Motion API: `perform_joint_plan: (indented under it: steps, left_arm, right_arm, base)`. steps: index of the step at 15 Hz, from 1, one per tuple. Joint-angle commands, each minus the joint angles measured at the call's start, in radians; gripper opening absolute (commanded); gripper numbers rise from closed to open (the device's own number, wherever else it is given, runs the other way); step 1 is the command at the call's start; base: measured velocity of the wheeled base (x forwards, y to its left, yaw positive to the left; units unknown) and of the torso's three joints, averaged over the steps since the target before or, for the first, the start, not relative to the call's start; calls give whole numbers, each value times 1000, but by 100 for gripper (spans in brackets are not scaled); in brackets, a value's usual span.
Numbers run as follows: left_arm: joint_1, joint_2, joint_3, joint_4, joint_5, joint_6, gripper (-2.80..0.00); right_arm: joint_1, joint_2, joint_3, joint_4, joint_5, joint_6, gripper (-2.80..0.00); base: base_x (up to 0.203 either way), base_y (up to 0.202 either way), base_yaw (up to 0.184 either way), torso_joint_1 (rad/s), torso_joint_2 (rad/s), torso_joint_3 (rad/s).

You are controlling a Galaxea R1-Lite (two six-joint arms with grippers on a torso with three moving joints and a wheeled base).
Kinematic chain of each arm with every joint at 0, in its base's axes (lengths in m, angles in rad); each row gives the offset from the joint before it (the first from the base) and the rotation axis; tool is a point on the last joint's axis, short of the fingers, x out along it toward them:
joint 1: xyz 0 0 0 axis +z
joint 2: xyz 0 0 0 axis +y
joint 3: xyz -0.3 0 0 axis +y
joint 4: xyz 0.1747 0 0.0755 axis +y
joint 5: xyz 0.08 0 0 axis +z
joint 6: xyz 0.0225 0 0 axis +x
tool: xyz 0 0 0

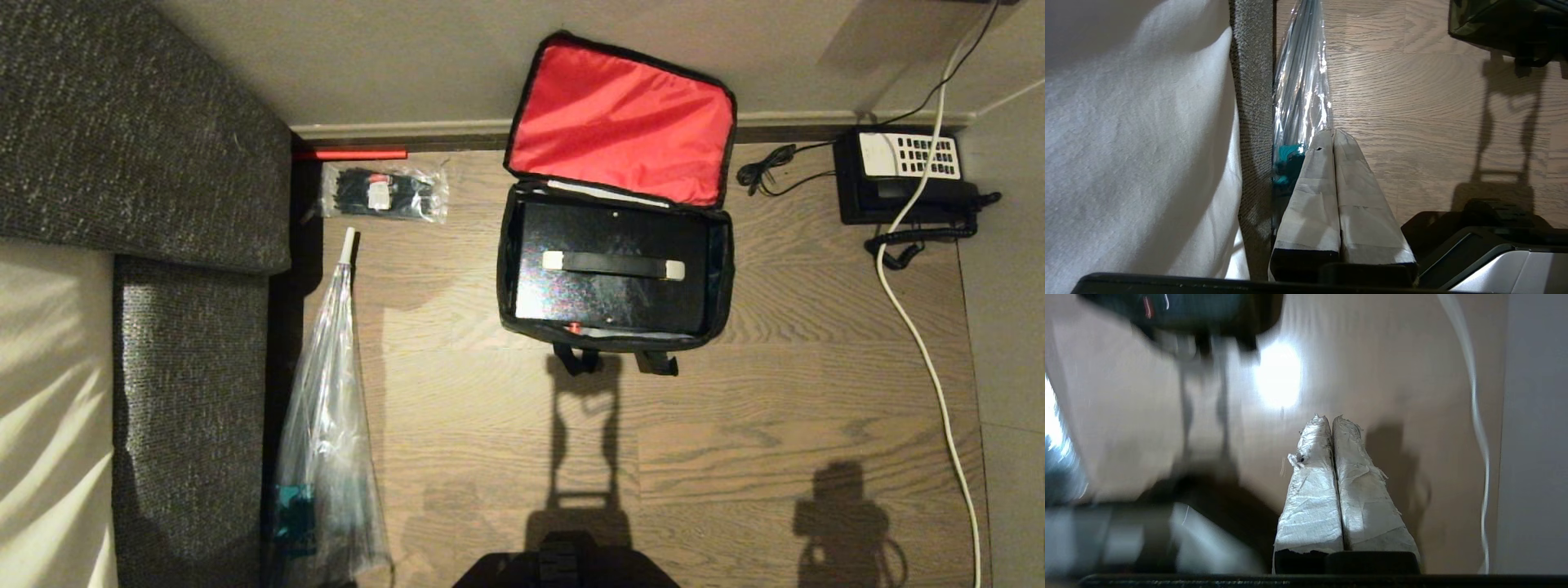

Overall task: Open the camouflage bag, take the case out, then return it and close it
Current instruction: Grip the handle

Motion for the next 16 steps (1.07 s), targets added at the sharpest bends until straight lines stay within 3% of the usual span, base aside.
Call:
perform_joint_plan:
  steps: [1,4,7,11,16]
  left_arm:
    - [0,-1,0,0,0,1,-280]
    - [0,-1,0,0,0,1,-280]
    - [0,0,0,0,0,3,-280]
    - [0,0,0,0,0,0,-280]
    - [0,0,0,0,0,0,-280]
  right_arm:
    - [0,-28,-121,246,8,24,-280]
    - [0,-26,-163,345,91,32,-280]
    - [10,140,-211,337,101,89,-280]
    - [40,623,-303,153,108,94,-280]
    - [99,1174,-436,-90,96,-53,-280]
  base:
    - [0,0,0,0,0,0]
    - [0,0,0,0,0,0]
    - [0,0,0,0,0,0]
    - [0,0,0,0,0,0]
    - [0,0,0,0,0,0]
